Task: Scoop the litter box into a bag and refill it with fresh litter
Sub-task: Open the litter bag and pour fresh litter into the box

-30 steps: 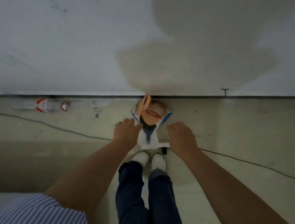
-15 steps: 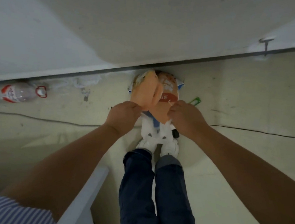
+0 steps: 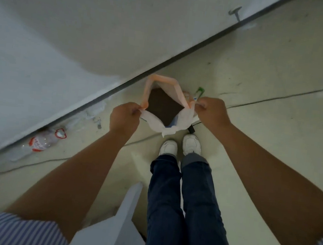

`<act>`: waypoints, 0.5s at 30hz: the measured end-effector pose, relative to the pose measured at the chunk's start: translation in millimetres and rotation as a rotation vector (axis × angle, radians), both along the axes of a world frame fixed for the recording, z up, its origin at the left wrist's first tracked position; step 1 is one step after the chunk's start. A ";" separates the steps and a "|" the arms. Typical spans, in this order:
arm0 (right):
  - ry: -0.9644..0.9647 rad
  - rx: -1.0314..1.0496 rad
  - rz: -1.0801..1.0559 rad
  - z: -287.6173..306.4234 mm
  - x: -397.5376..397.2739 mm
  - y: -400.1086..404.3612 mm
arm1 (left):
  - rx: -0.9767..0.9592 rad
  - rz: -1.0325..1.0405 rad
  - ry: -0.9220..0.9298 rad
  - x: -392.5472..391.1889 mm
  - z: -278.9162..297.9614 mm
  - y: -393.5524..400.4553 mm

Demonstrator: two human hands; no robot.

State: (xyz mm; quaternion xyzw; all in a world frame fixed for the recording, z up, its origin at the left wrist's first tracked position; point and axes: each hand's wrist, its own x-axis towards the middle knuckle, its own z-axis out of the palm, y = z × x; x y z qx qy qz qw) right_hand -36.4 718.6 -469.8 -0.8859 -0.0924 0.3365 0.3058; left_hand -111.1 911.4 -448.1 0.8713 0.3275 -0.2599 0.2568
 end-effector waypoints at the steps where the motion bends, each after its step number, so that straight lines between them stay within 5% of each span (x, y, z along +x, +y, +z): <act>1: 0.012 0.003 -0.075 11.1 -8.4 -17.2 | 0.003 -0.065 0.006 2.6 11.2 -13.7; 15: 0.266 -0.020 -1.235 123.4 -204.5 -328.8 | -0.108 -0.866 -0.012 -17.3 118.1 -357.6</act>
